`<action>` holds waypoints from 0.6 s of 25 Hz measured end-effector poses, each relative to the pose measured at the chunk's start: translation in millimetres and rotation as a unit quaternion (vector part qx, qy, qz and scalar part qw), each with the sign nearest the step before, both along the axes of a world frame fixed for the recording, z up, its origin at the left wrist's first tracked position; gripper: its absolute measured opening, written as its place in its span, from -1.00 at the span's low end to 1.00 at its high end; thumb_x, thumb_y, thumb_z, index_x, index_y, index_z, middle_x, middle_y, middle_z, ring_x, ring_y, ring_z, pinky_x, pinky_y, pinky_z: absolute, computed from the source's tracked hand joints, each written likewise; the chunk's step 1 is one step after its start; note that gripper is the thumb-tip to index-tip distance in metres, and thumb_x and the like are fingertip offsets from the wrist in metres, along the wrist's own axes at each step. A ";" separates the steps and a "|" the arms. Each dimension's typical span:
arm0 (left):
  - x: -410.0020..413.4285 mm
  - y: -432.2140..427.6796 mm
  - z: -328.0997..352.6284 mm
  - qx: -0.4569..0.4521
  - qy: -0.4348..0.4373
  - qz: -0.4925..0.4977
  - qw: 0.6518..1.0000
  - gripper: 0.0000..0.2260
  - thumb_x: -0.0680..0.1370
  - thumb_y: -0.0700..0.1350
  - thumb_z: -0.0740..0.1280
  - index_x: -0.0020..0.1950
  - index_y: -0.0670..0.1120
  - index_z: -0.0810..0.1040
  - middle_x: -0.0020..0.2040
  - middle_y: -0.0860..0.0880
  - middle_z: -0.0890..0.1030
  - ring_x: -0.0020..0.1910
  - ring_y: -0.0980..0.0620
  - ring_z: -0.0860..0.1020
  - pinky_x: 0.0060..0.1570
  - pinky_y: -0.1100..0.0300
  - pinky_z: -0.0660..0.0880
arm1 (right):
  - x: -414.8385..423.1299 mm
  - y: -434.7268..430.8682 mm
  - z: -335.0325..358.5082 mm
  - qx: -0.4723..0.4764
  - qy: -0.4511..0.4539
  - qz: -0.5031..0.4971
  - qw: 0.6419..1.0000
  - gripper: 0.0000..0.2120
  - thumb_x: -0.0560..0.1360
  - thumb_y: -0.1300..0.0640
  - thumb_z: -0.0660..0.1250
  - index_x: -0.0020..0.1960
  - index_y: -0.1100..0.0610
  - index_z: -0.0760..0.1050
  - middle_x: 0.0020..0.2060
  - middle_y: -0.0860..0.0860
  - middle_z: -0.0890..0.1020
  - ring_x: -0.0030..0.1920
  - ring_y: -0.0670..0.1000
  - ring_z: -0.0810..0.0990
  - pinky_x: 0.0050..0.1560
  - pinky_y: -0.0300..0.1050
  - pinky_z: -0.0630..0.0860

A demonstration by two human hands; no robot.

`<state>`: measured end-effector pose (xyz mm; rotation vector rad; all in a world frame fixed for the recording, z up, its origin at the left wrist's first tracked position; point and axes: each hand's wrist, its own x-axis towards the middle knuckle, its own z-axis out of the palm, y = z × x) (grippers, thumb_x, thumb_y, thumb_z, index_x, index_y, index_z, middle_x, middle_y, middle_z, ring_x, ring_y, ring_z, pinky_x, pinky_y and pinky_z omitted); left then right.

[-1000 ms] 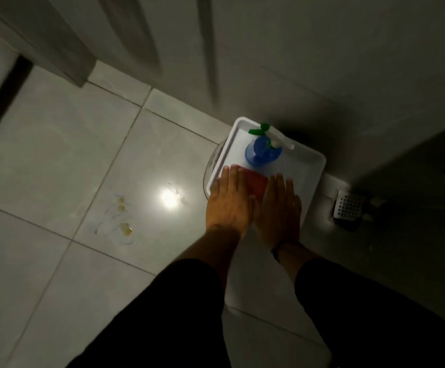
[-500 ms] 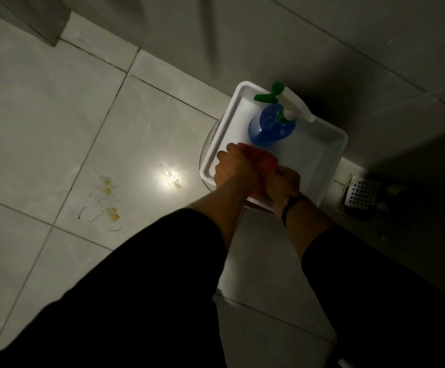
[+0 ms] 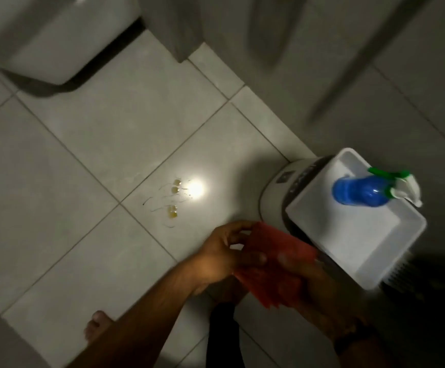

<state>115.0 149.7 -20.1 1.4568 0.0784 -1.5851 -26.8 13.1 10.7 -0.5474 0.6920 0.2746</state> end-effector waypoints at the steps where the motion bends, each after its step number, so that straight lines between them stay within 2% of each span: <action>1: 11.5 23.5 -6.8 0.010 -0.011 0.009 1.000 -0.45 0.44 -0.34 0.60 0.40 -0.08 0.63 0.26 -0.25 0.72 0.16 -0.07 0.73 0.04 0.11 0.71 | 19.8 16.4 -4.0 -0.029 0.003 0.041 0.999 -0.45 0.68 0.22 0.21 0.66 0.32 0.32 0.43 0.47 0.56 0.25 0.36 0.65 0.25 0.25 0.64; 2: 23.9 45.7 -17.5 0.022 -0.020 0.029 0.999 -0.45 0.43 -0.33 0.60 0.40 -0.07 0.64 0.26 -0.23 0.72 0.15 -0.04 0.72 0.03 0.13 0.71 | 41.6 35.0 -13.5 -0.068 0.022 0.074 0.995 -0.49 0.69 0.25 0.30 0.62 0.27 0.41 0.41 0.36 0.64 0.16 0.24 0.75 0.04 0.01 0.72; 3: 37.0 67.8 -31.7 0.032 -0.028 0.055 0.998 -0.45 0.43 -0.33 0.60 0.40 -0.05 0.64 0.27 -0.22 0.72 0.14 0.01 0.71 0.02 0.16 0.70 | 60.4 53.8 -30.6 -0.102 0.063 0.097 0.988 -0.53 0.65 0.23 0.40 0.55 0.24 0.52 0.36 0.31 0.71 0.10 0.14 0.82 -0.05 -0.11 0.74; 4: 50.3 89.3 -49.1 0.036 -0.033 0.082 0.995 -0.44 0.43 -0.32 0.61 0.40 -0.04 0.63 0.28 -0.20 0.71 0.14 0.03 0.70 0.01 0.19 0.70 | 76.0 71.2 -51.9 -0.126 0.119 0.105 0.979 -0.52 0.56 0.15 0.46 0.46 0.21 0.60 0.25 0.26 0.78 0.04 0.08 0.85 -0.08 -0.13 0.76; 6: 74.3 131.5 -93.2 0.041 -0.058 0.123 0.990 -0.42 0.45 -0.21 0.62 0.45 -0.01 0.60 0.32 -0.15 0.68 0.23 -0.03 0.69 0.09 0.15 0.70 | 107.5 100.8 -92.2 -0.152 0.191 0.090 0.966 -0.46 0.41 0.07 0.45 0.37 0.20 0.65 0.01 0.13 0.86 -0.05 0.04 0.87 -0.14 -0.11 0.79; 7: 83.9 150.1 -117.4 0.063 -0.097 0.129 0.985 -0.41 0.48 -0.11 0.61 0.49 0.01 0.56 0.36 -0.11 0.65 0.31 -0.07 0.66 0.19 0.09 0.68 | 123.3 109.9 -111.3 -0.162 0.196 0.077 0.964 -0.48 0.42 0.10 0.44 0.37 0.18 0.63 0.02 0.10 0.87 -0.01 0.06 0.87 -0.11 -0.09 0.80; 9: 98.6 195.3 -174.7 0.170 -0.217 0.091 0.957 -0.36 0.56 0.12 0.49 0.60 0.01 0.43 0.50 -0.11 0.54 0.46 -0.12 0.54 0.41 -0.06 0.54 | 151.9 123.6 -153.5 -0.212 0.174 0.065 0.959 -0.48 0.56 0.21 0.39 0.52 0.08 0.54 0.29 0.08 0.78 0.25 0.10 0.79 0.23 0.04 0.76; 10: 102.6 221.5 -205.4 0.241 -0.275 0.043 0.930 -0.34 0.61 0.20 0.40 0.66 0.00 0.35 0.58 -0.13 0.45 0.54 -0.15 0.46 0.50 -0.09 0.45 | 166.3 126.6 -178.8 -0.254 0.164 0.070 0.951 -0.46 0.63 0.26 0.34 0.60 0.04 0.46 0.40 0.07 0.72 0.34 0.12 0.73 0.37 0.10 0.67; 11: 103.4 246.6 -234.3 0.300 -0.328 -0.012 0.896 -0.32 0.64 0.24 0.30 0.70 -0.01 0.27 0.65 -0.14 0.36 0.62 -0.18 0.37 0.56 -0.11 0.37 | 180.7 126.5 -203.9 -0.310 0.159 0.086 0.933 -0.45 0.67 0.27 0.31 0.63 0.03 0.40 0.38 0.08 0.71 0.30 0.12 0.73 0.37 0.08 0.66; 12: 102.3 268.7 -261.7 0.337 -0.374 -0.056 0.862 -0.31 0.66 0.25 0.22 0.73 -0.03 0.21 0.70 -0.15 0.28 0.68 -0.19 0.27 0.61 -0.14 0.29 | 195.2 125.0 -227.3 -0.370 0.149 0.104 0.911 -0.47 0.67 0.25 0.31 0.62 0.02 0.39 0.24 0.10 0.76 0.12 0.09 0.77 0.16 -0.03 0.72; 13: 100.6 286.1 -287.7 0.357 -0.417 -0.083 0.832 -0.31 0.67 0.25 0.18 0.74 -0.03 0.17 0.73 -0.15 0.22 0.72 -0.20 0.19 0.64 -0.17 0.21 | 210.2 121.2 -249.7 -0.435 0.137 0.118 0.882 -0.50 0.67 0.23 0.30 0.60 0.03 0.40 0.07 0.16 0.78 -0.10 0.08 0.75 -0.14 -0.15 0.72; 14: 99.0 298.0 -313.0 0.367 -0.457 -0.091 0.805 -0.32 0.68 0.24 0.15 0.74 -0.03 0.16 0.75 -0.16 0.18 0.74 -0.22 0.13 0.65 -0.22 0.15 | 225.8 116.8 -272.8 -0.500 0.125 0.123 0.848 -0.52 0.68 0.24 0.29 0.58 0.06 0.44 0.02 0.26 0.73 -0.18 0.11 0.69 -0.34 -0.19 0.64; 15: 98.0 304.5 -334.0 0.369 -0.494 -0.089 0.782 -0.33 0.68 0.22 0.13 0.74 -0.04 0.16 0.76 -0.17 0.15 0.75 -0.24 0.10 0.65 -0.27 0.09 | 239.7 111.6 -294.3 -0.562 0.116 0.131 0.809 -0.57 0.68 0.25 0.27 0.54 0.08 0.47 0.13 0.39 0.65 -0.09 0.15 0.67 -0.36 -0.15 0.64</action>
